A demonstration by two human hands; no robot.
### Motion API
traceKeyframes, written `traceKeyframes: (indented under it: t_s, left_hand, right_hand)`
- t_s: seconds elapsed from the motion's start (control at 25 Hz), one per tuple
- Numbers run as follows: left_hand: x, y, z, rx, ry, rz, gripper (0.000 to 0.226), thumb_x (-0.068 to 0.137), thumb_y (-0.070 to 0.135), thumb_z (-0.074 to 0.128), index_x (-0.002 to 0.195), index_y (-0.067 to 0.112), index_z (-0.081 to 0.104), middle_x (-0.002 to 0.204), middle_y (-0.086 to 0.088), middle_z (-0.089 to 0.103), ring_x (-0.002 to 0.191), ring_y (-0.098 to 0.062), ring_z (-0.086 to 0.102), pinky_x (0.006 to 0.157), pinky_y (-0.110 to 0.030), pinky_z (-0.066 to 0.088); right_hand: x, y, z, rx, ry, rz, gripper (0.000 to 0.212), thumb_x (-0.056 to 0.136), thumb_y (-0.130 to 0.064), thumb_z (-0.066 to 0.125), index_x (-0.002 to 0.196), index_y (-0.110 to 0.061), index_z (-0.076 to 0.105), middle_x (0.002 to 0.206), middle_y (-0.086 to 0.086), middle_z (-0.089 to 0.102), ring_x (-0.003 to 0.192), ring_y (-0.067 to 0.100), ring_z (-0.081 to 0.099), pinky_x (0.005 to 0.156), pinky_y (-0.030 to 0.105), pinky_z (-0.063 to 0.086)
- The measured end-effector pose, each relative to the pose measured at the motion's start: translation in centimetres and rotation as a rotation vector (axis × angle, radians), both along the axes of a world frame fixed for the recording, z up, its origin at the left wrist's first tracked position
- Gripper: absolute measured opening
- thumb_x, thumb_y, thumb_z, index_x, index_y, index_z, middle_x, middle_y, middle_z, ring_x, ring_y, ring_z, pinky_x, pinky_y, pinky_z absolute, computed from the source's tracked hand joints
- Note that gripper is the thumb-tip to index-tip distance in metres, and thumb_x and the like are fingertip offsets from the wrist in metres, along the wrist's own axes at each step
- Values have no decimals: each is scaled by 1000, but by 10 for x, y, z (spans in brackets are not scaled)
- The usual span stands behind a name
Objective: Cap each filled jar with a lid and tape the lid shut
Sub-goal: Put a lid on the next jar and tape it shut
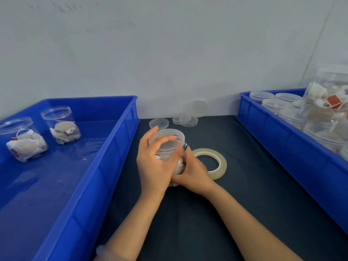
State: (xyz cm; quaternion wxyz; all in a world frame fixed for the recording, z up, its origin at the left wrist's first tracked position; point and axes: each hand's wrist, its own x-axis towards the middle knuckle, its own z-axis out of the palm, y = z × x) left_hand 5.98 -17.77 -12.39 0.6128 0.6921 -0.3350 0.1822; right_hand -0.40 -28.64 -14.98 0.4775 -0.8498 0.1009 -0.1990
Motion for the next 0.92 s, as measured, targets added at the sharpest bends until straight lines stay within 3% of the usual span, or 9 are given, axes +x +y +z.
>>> traceKeyframes:
  t_s: [0.12,0.24,0.32,0.44,0.64,0.76,0.84,0.92]
  left_hand:
    - [1,2,2,37,4,-16,31,75,41,82,102,32,71,134,8,56,124,6,47,97,-7,36]
    - [5,6,3,60,45,-71,45,77,41,82,115,25,65,129,13,58,125,-2,51,102,-22,44]
    - [7,10,5,46,112,-170,58,75,45,81,122,21,58,125,13,60,119,-6,57,98,-31,50]
    - [12,16,9,17,240,-363,69,72,49,76,129,20,50,127,5,61,114,-10,62,89,-30,55]
    - [15,20,14,-157,557,-540,92,60,73,76,131,21,51,127,-8,66,112,-22,67,86,-35,57]
    - [17,23,11,-234,751,-725,62,84,70,56,123,23,66,116,-8,70,104,-20,69,83,-34,57]
    - [19,22,9,-273,824,-911,63,98,64,29,117,23,72,107,-3,73,103,-17,69,84,-30,56]
    - [18,17,8,-257,796,-811,62,100,60,27,121,18,68,111,-5,73,106,-20,69,86,-34,56]
  right_hand:
    - [1,1,-1,-16,-11,-28,72,60,-55,76,122,-52,39,104,-33,63,94,-8,62,76,25,50]
    - [-2,1,0,11,-5,-33,72,59,-57,77,121,-45,42,103,-30,64,95,-4,64,82,33,56]
    - [-6,-2,4,44,1,-21,72,55,-56,80,116,-40,45,104,-26,65,97,-2,65,86,36,56]
    - [-11,-6,11,127,15,106,76,57,-50,83,123,-29,50,113,-14,67,105,5,65,94,38,54]
    - [-16,-5,25,362,55,347,58,64,-44,77,117,-27,61,109,-6,73,105,13,68,88,25,53]
    - [-20,-3,28,670,79,493,63,56,-54,85,108,-22,69,97,-4,76,93,12,71,80,27,55]
    - [-23,-1,31,815,25,557,70,55,-62,84,110,-21,69,97,-3,75,91,13,71,77,28,57]
    - [-22,-3,35,791,-31,518,68,59,-61,82,115,-24,69,104,0,74,96,17,70,77,31,57]
